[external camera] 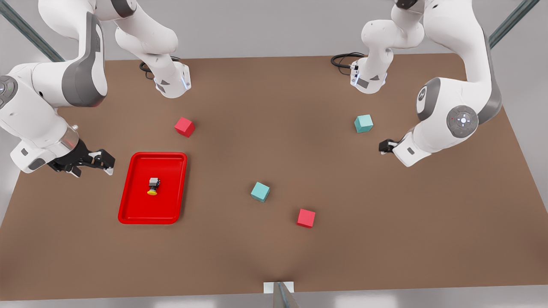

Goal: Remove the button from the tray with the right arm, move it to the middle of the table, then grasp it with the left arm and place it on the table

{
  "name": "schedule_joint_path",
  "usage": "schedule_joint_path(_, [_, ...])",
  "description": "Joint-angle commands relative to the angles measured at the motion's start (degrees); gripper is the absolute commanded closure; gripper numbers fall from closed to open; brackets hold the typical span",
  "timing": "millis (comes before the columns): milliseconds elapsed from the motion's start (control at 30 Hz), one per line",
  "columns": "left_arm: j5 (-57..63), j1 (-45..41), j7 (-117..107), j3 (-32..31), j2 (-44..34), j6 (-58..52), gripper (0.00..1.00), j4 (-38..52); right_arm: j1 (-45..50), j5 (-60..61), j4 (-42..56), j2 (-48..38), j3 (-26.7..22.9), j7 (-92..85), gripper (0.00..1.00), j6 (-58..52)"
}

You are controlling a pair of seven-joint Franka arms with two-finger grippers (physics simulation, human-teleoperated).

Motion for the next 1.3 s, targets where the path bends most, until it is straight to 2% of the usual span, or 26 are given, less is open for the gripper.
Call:
schedule_joint_path(0, [0.0,0.1,-0.6,0.0,0.1,0.2,0.0,0.1,0.0,0.0,0.0,-0.1,0.0,-0.1,0.0,0.4])
schedule_joint_path(133, [0.0,-0.1,0.0,-0.1,0.2,-1.9,0.0,0.3,0.0,0.1,-0.4,0.1,0.1,-0.1,0.0,0.4])
schedule_joint_path(167, [-0.3,-0.2,-1.2,0.0,1.0,-1.4,0.0,2.7,0.0,0.1,-0.8,0.4,0.2,-0.2,0.0,0.1])
schedule_joint_path(267, [0.3,-0.4,-0.9,0.2,12.6,0.8,0.0,12.3,-0.1,2.6,-0.8,7.1,0.7,-0.6,0.0,-3.6])
schedule_joint_path(300, [4.4,0.1,-1.4,0.1,12.5,0.9,0.0,12.3,0.0,2.6,-0.8,10.8,0.8,-0.7,0.0,-3.4])
schedule_joint_path(400, [4.6,0.7,-1.6,0.2,12.1,0.6,0.0,12.3,1.6,1.9,0.1,18.7,0.8,0.1,0.0,-2.1])
schedule_joint_path(467, [4.9,0.7,-1.7,0.3,12.3,0.6,0.0,11.8,4.2,2.0,1.0,21.0,0.6,5.7,0.0,-2.6])
schedule_joint_path(533, [5.2,0.4,-1.5,0.3,11.9,-1.0,0.0,11.3,8.0,-1.1,0.8,20.4,0.5,6.7,0.0,-3.0])
schedule_joint_path(600, [5.7,0.4,-1.8,0.3,12.1,-1.0,0.0,11.7,7.9,-3.3,-1.8,16.7,0.5,7.5,0.0,-5.3])
schedule_joint_path(667, [5.7,0.3,-2.2,0.3,12.1,-1.2,0.0,11.5,8.0,-4.9,-8.0,12.2,0.5,7.5,0.0,-4.3])
schedule_joint_path(733, [5.8,0.2,-2.2,0.3,12.0,-1.2,0.0,11.4,6.2,-5.1,-20.6,7.1,0.7,7.4,0.0,6.9])
schedule_joint_path(900, [5.8,0.0,-4.7,0.3,12.3,-1.2,0.0,11.4,-1.2,-3.8,-20.2,14.8,0.8,0.7,0.0,14.7])
schedule_joint_path(1033, [5.8,0.0,-5.8,0.3,12.3,-1.2,0.0,11.3,-2.4,-0.7,-21.0,16.9,0.9,-0.8,0.0,17.6])
schedule_joint_path(1067, [5.8,0.0,-5.9,0.3,12.3,-1.2,0.0,11.2,-3.8,-0.7,-23.3,17.0,1.6,-2.3,0.0,20.5])
schedule_joint_path(1133, [5.8,0.0,-5.9,0.3,12.5,-1.1,0.0,11.2,-11.6,-0.7,-25.6,17.6,7.0,-8.2,0.0,23.2])
schedule_joint_path(1267, [5.8,-0.1,-7.1,0.3,12.6,-1.1,0.0,11.3,-11.5,-0.7,-26.7,17.4,7.0,-8.3,0.0,23.6])
